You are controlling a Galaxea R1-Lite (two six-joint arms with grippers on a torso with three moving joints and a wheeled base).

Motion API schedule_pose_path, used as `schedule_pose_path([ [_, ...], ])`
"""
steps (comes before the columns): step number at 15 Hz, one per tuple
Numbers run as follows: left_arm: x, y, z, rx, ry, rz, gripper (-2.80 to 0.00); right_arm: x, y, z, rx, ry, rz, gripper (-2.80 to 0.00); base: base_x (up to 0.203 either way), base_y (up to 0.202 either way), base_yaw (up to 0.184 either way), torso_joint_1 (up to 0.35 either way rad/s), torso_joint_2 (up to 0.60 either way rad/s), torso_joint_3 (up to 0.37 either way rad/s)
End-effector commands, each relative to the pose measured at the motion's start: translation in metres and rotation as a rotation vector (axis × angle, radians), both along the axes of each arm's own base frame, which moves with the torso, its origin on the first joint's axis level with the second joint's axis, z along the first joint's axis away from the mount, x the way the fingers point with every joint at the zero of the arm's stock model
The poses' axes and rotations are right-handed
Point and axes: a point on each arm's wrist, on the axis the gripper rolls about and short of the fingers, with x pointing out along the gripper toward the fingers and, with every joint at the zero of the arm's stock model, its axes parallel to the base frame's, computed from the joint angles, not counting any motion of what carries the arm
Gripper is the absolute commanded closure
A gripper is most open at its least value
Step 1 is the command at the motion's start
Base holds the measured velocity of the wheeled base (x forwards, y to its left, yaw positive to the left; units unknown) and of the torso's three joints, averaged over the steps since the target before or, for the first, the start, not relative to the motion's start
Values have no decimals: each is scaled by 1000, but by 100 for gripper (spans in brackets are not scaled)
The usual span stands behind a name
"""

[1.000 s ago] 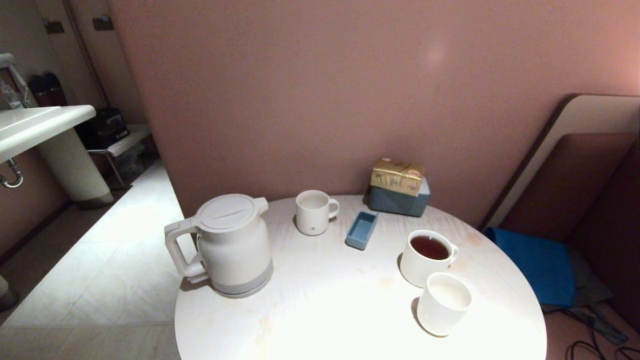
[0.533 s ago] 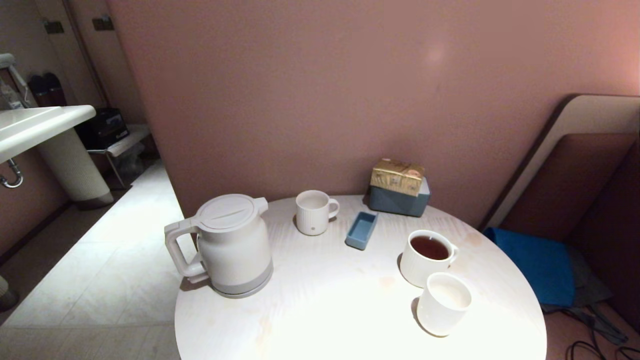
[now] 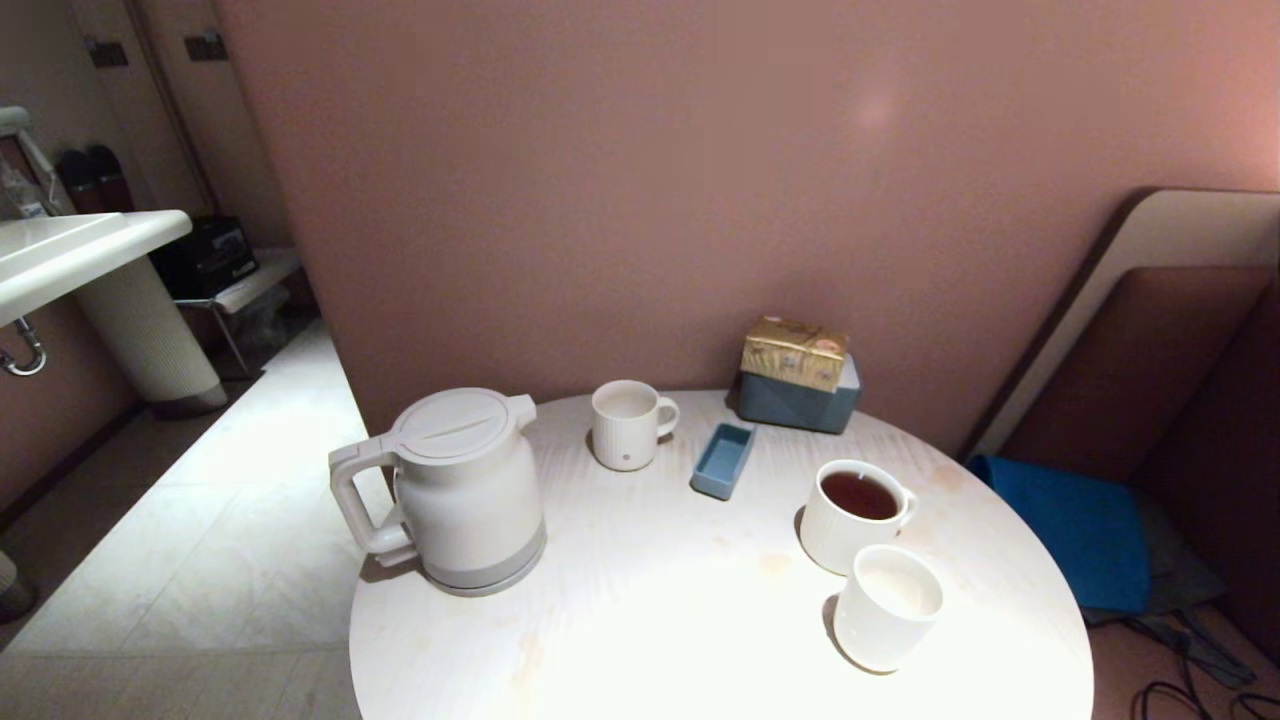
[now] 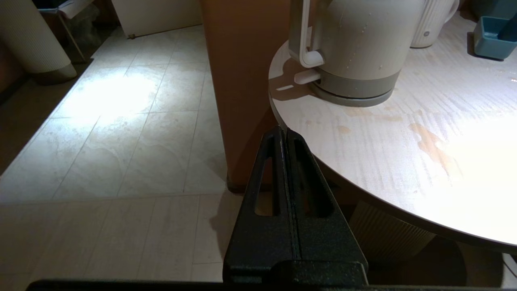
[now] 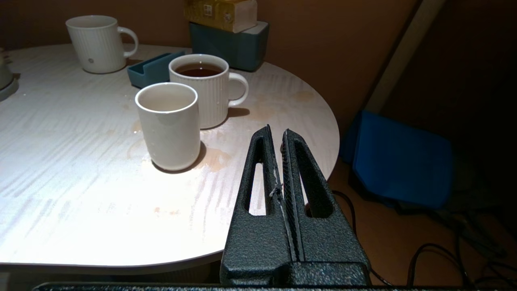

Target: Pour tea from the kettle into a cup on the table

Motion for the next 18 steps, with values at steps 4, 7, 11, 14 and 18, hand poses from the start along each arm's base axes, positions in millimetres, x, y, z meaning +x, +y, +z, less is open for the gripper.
schedule_pose_path([
  [4, 0, 0, 0, 0, 1, -1, 0, 0, 0, 0, -2, 1, 1, 0, 0, 0, 0, 63, -124, -60],
  [7, 0, 0, 0, 0, 1, 0, 0, 0, 0, 0, -1, 1, 1, 0, 0, 0, 0, 256, -496, -243],
  [11, 0, 0, 0, 2, 1, 0, 0, 0, 0, 0, -4, 1, 1, 0, 0, 0, 0, 261, -507, -250],
  [14, 0, 0, 0, 0, 3, 1, 0, 0, 0, 0, -16, 2, 4, 0, 0, 0, 0, 38, -61, -33],
  [18, 0, 0, 0, 0, 3, 1, 0, 0, 0, 0, -16, 3, 0, 0, 0, 0, 0, 0, 0, 0],
])
